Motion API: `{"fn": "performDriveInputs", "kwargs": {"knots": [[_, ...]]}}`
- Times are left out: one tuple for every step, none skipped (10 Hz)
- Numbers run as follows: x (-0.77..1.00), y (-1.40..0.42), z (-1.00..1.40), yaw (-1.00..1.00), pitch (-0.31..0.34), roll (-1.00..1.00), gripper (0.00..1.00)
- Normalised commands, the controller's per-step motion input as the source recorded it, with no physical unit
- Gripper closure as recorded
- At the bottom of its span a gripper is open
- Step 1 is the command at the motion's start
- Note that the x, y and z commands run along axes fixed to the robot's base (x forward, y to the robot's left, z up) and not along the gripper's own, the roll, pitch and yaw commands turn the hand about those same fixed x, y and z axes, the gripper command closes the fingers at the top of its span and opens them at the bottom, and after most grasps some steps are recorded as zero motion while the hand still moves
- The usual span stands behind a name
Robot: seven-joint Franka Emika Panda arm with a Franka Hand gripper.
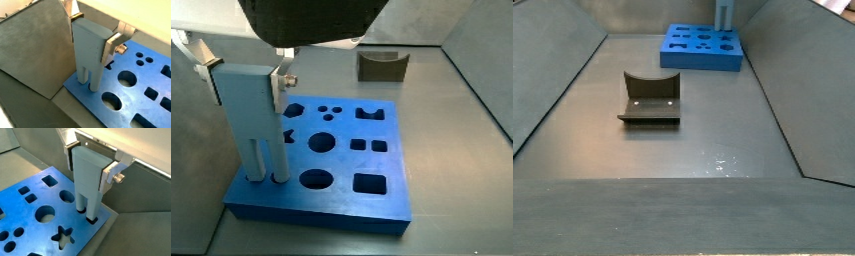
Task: Pick up the square-circle object. Move up. Move to above the board. Insert the square-circle object.
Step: Insert the square-circle object.
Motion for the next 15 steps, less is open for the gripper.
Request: {"fn": "performDriveInputs", "kwargs": {"knots": [[0.0, 0.0, -0.26, 0.0, 0.0, 0.0, 1.0], [-0.07, 0.04, -0.17, 0.0, 0.0, 0.0, 1.0], [-0.23, 0.06, -0.16, -0.08, 0.0, 0.0, 1.0], [-0.06, 0.0, 0.0, -0.03, 0.0, 0.0, 1.0], [-0.07, 0.0, -0.02, 0.0, 0.0, 0.0, 1.0], [0.0, 0.0, -0.04, 0.0, 0.0, 0.0, 1.0], [0.0, -0.06, -0.11, 0.0, -0.04, 0.0, 1.0], [0.0, -0.14, -0.4, 0.0, -0.04, 0.2, 1.0], [0.02, -0.17, -0.55, 0.0, -0.09, 0.38, 1.0], [0.0, -0.19, -0.4, 0.0, -0.169, 0.42, 1.0], [0.0, -0.18, -0.37, 0.0, -0.191, 0.41, 1.0], [0.03, -0.23, -0.45, 0.0, -0.243, 0.3, 1.0], [0.0, -0.15, -0.66, 0.0, -0.236, 0.17, 1.0], [0.0, -0.09, -0.87, 0.0, -0.189, 0.08, 1.0], [0.0, -0.11, -0.93, 0.0, -0.169, 0.05, 1.0]]}}
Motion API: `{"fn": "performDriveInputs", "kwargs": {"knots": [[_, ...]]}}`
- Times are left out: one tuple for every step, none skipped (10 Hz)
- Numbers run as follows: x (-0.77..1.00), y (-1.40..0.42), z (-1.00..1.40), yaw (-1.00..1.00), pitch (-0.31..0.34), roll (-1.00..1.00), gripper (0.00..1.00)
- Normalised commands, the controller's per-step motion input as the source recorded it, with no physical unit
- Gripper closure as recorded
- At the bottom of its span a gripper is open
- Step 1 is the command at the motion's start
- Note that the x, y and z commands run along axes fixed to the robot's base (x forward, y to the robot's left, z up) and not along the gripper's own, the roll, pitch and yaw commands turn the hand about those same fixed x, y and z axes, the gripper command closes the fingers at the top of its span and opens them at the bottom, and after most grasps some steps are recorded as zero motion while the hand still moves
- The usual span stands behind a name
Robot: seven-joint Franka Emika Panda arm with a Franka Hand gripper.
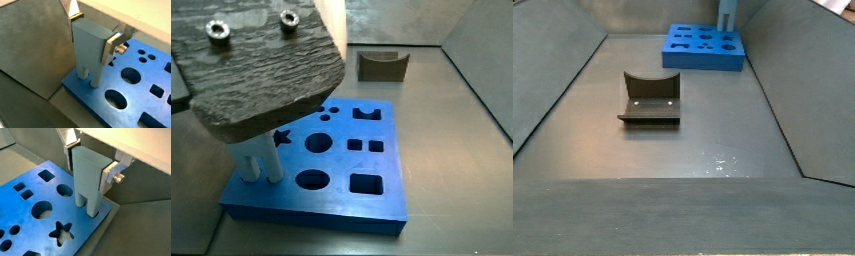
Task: Pick up the square-circle object. Move up. Move to above the board. Insert the square-circle object.
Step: Insert the square-circle object.
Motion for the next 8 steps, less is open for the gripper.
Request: {"fn": "performDriveInputs", "kwargs": {"knots": [[0.0, -0.11, -0.99, 0.0, -0.147, 0.03, 1.0], [0.0, -0.12, -1.0, 0.0, -0.139, 0.02, 1.0], [0.0, -0.12, -0.98, 0.01, -0.15, 0.0, 1.0], [0.0, -0.1, -0.98, 0.03, -0.156, 0.0, 1.0], [0.0, -0.06, -0.93, 0.04, -0.171, 0.01, 1.0], [0.02, -0.03, -0.89, 0.05, -0.193, 0.01, 1.0], [0.05, 0.0, -0.86, 0.09, -0.203, 0.02, 1.0], [0.05, 0.0, -0.85, 0.09, -0.206, 0.01, 1.0]]}}
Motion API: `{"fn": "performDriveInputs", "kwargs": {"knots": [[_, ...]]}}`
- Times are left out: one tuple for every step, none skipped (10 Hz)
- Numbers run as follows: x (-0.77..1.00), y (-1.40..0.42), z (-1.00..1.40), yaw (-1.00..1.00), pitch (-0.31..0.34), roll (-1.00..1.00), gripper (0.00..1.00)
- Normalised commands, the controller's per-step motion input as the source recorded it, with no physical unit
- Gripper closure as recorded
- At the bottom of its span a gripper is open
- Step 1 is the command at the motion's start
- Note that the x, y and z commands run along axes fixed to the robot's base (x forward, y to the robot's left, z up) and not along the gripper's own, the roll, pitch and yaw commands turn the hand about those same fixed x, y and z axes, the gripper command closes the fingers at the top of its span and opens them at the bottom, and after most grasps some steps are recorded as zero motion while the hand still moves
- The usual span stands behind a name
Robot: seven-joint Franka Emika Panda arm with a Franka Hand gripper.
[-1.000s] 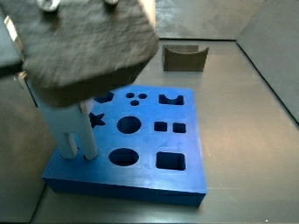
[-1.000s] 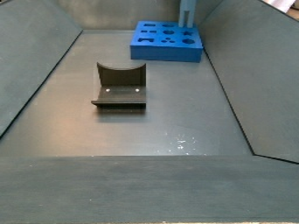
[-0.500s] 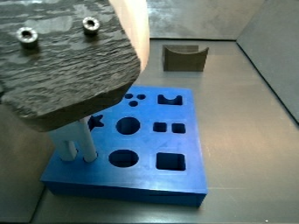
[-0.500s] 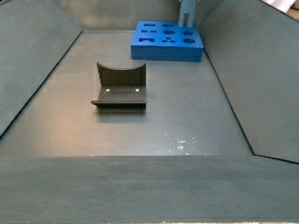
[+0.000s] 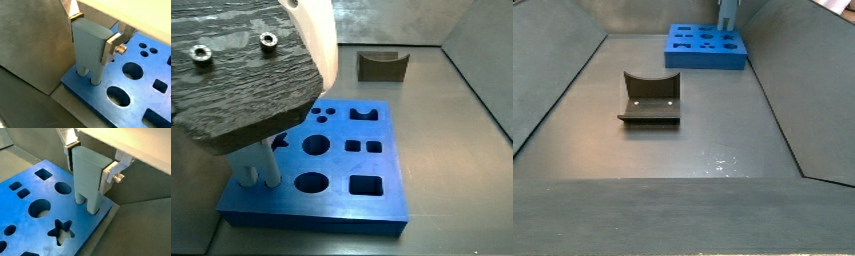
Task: Pick up the square-circle object. Move up. Move to above the board. Insert the square-circle object.
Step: Insert the square-circle object.
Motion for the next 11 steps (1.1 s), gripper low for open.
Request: {"fn": "performDriveInputs", "kwargs": {"knots": [[0.07, 0.0, -0.83, 0.07, -0.214, 0.02, 1.0], [0.1, 0.0, -0.8, 0.07, -0.227, 0.03, 1.0], [0.14, 0.0, -0.74, 0.04, -0.243, 0.05, 1.0], [0.18, 0.0, -0.7, 0.02, -0.254, 0.07, 1.0], [0.23, 0.0, -0.63, 0.0, -0.266, 0.1, 1.0], [0.25, 0.0, -0.6, 0.0, -0.267, 0.12, 1.0], [0.23, 0.0, -0.6, 0.0, -0.26, 0.14, 1.0], [0.01, -0.14, -0.65, 0.04, -0.277, 0.12, 1.0], [0.0, -0.09, -0.14, 0.0, -0.05, 0.04, 1.0], [-0.24, -0.09, -0.37, 0.0, -0.26, 0.41, 1.0], [-0.18, -0.16, -0.22, 0.0, -0.253, 0.5, 1.0]]}}
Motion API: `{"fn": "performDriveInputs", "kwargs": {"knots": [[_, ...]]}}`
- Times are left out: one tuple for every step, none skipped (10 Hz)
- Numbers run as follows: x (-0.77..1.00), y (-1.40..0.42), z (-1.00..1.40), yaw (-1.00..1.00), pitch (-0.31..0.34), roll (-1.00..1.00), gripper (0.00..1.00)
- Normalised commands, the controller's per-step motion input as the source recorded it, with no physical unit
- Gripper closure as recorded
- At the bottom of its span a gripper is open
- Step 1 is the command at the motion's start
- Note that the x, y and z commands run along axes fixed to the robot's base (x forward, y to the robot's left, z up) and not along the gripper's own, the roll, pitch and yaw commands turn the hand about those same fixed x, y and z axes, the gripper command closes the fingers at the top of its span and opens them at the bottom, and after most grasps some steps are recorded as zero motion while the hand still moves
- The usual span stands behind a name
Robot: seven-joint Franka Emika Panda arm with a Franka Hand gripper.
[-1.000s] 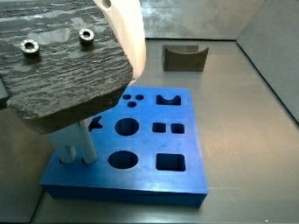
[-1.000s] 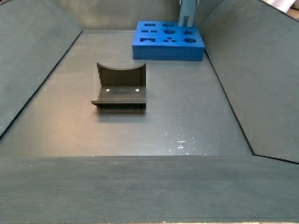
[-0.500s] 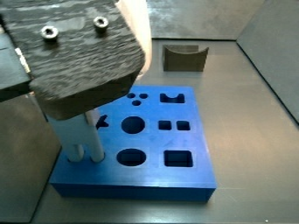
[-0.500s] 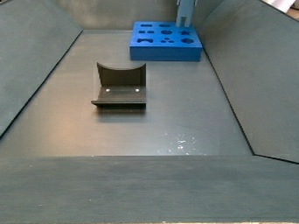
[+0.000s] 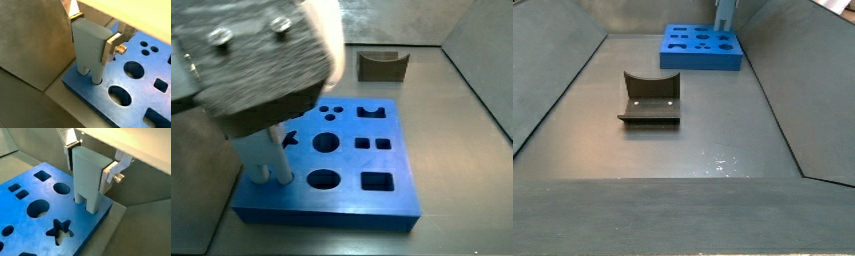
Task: Pick up the square-circle object. Move up. Move to above the board. Insert the square-circle object.
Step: Insert the square-circle object.
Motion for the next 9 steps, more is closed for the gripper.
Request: {"fn": "performDriveInputs", "kwargs": {"knots": [[-0.08, -0.26, -0.31, 0.0, -0.273, 0.43, 1.0], [-0.14, -0.23, -0.23, 0.01, -0.364, 0.18, 1.0], [0.0, 0.0, 0.0, 0.0, -0.034, -0.01, 1.0], [0.0, -0.02, -0.27, 0.0, -0.123, 0.01, 1.0], [0.04, -0.11, -0.85, 0.0, -0.157, 0.13, 1.0], [0.02, -0.1, -0.88, 0.0, -0.163, 0.12, 1.0], [0.04, -0.08, -0.84, 0.0, -0.179, 0.11, 1.0], [0.0, -0.03, -0.03, 0.0, -0.123, 0.02, 1.0], [0.0, 0.0, 0.0, 0.0, 0.0, 0.0, 1.0]]}}
